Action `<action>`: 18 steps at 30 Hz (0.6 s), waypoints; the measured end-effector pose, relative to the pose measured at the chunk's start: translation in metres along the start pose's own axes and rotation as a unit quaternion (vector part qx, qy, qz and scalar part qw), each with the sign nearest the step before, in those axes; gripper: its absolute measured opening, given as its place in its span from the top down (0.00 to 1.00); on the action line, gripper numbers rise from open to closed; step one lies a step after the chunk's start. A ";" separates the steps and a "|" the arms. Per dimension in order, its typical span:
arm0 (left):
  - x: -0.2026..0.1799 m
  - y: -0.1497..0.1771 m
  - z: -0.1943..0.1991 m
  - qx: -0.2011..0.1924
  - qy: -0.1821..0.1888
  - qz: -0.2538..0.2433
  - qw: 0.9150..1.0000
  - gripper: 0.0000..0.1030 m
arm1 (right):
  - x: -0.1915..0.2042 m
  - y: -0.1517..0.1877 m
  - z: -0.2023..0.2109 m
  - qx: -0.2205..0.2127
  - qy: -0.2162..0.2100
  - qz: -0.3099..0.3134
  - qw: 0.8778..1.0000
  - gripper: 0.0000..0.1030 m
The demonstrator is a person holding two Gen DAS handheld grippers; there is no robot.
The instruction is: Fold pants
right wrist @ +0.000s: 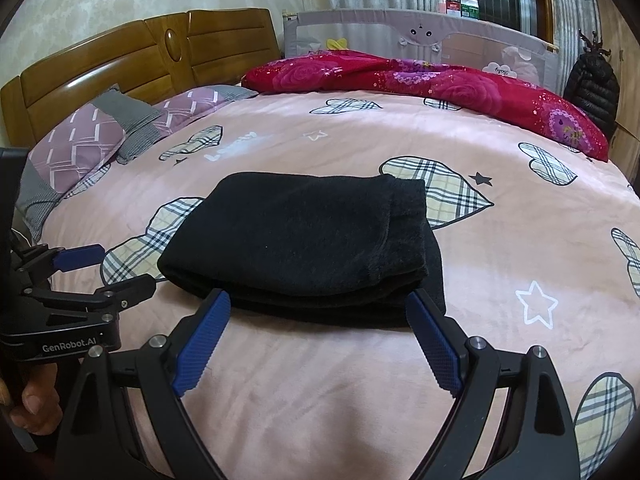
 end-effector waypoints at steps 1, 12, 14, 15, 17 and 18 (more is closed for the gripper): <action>0.000 0.000 -0.001 0.000 0.000 0.000 1.000 0.20 | 0.000 0.000 -0.001 0.000 0.000 0.000 1.000 0.13; 0.003 0.002 -0.003 -0.007 0.007 0.012 1.000 0.20 | 0.003 0.001 -0.006 -0.007 -0.008 0.001 1.000 0.13; 0.004 0.001 -0.002 -0.011 0.010 0.015 1.000 0.20 | 0.003 0.001 -0.006 -0.011 -0.009 0.001 1.000 0.13; 0.005 0.001 -0.002 -0.014 0.013 0.018 1.000 0.20 | 0.003 0.001 -0.005 -0.014 -0.010 0.001 1.000 0.13; 0.006 0.000 0.000 -0.018 0.015 0.022 0.999 0.20 | 0.003 0.001 -0.004 -0.020 -0.011 0.001 1.000 0.13; 0.007 0.000 0.001 -0.022 0.016 0.023 0.999 0.20 | 0.003 0.000 -0.004 -0.023 -0.012 0.001 1.000 0.13</action>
Point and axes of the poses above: each gripper's, at about its wrist camera, not at the fingertips, and z roughly against the way its jaws point, x to its left, y to its underside, the point moved 2 cm from there along -z, roughly the way its jaws point, and after that the axes turned 10 degrees about -y, right-handed, at the moved point
